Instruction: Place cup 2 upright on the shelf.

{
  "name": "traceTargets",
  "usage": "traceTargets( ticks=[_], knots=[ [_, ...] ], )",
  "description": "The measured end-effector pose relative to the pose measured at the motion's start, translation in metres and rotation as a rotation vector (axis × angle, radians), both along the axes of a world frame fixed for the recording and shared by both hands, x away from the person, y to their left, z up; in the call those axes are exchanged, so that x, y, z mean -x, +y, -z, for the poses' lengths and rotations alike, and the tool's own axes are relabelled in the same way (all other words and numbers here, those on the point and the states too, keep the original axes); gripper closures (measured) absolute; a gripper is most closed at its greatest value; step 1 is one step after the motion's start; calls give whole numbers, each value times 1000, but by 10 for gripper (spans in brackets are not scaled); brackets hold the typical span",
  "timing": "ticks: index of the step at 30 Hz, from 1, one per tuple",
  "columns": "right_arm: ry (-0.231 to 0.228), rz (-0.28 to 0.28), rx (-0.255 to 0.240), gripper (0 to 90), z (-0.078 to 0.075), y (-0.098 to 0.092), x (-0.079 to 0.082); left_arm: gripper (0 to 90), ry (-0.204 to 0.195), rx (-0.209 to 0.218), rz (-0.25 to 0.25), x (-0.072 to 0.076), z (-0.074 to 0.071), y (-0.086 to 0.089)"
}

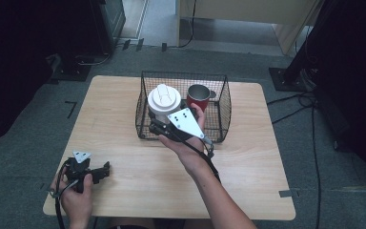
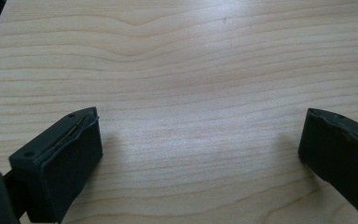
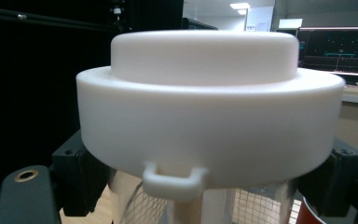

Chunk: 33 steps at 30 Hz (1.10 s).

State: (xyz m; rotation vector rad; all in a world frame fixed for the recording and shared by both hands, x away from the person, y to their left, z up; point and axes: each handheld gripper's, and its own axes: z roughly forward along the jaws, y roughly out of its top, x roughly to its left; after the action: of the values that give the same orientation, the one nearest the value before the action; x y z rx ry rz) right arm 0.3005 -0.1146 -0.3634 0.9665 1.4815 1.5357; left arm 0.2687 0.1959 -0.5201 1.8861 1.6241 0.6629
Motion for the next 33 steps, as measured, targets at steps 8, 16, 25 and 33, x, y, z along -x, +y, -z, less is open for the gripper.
traceTargets(
  ticks=[8, 16, 25, 33],
  knots=[
    [-10, 18, -1, 156, -5, 0, -11, 0, 0, 0, 0, 0, 0, 0],
    [-11, 33, 0, 156, -7, 2, -21, 0, 0, 0, 0, 0, 0, 0],
    [-6, 53, 3, 156, -5, 4, -37, 0, 0, 0, 0, 0, 0, 0],
    [-12, 62, -3, 157, -5, 7, -50, 0, 0, 0, 0, 0, 0, 0]
  ],
)
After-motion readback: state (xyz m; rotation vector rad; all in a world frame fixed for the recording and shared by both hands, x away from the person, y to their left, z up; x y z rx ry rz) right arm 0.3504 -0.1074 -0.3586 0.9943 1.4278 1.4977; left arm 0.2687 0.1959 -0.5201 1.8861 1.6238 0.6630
